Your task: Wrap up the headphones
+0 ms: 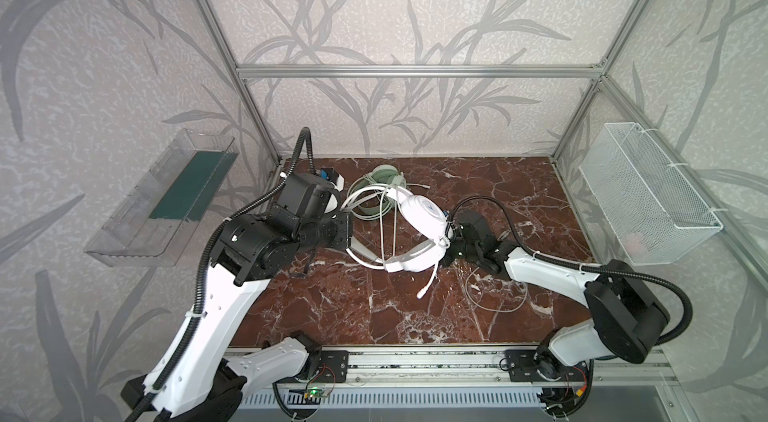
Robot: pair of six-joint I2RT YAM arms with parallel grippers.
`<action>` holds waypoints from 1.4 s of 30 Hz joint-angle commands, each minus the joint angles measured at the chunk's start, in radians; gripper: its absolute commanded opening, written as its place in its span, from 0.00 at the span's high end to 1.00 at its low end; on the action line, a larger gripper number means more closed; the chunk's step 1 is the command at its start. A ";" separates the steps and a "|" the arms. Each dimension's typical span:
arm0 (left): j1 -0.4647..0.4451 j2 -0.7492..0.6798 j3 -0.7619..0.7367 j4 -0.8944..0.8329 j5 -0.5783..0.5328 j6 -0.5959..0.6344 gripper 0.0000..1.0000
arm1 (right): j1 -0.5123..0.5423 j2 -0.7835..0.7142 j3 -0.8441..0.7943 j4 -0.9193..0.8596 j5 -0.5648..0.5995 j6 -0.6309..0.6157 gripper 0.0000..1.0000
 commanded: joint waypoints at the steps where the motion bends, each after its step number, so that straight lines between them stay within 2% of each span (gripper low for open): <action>1: 0.008 -0.004 0.034 0.036 0.039 -0.009 1.00 | -0.021 0.028 0.004 0.053 -0.008 -0.004 0.51; 6: 0.020 0.003 0.050 0.030 0.047 -0.006 1.00 | -0.062 0.108 0.034 0.081 -0.039 -0.005 0.62; 15: 0.071 0.018 0.036 0.050 0.120 -0.007 1.00 | -0.067 0.203 0.027 0.166 -0.010 -0.010 0.73; 16: 0.077 0.021 0.036 0.050 0.127 -0.006 1.00 | -0.067 0.207 0.026 0.171 -0.008 -0.010 0.75; 20: 0.120 0.036 0.025 0.058 0.147 -0.008 1.00 | -0.067 0.207 0.012 0.183 -0.029 -0.005 0.94; 23: 0.150 0.049 0.017 0.078 0.172 -0.026 1.00 | -0.062 0.202 -0.024 0.228 -0.042 0.023 1.00; 25: 0.161 0.057 0.016 0.094 0.178 -0.040 1.00 | -0.051 0.196 -0.044 0.245 -0.042 0.034 1.00; 29: 0.201 0.086 0.024 0.121 0.179 -0.082 1.00 | 0.017 0.169 -0.083 0.239 -0.019 0.038 1.00; 37: 0.316 0.136 0.001 0.208 0.214 -0.168 1.00 | 0.242 0.072 -0.156 0.181 0.094 0.028 1.00; 42: 0.372 0.196 -0.022 0.216 0.168 -0.160 1.00 | 0.395 -0.052 -0.165 0.042 0.200 -0.008 1.00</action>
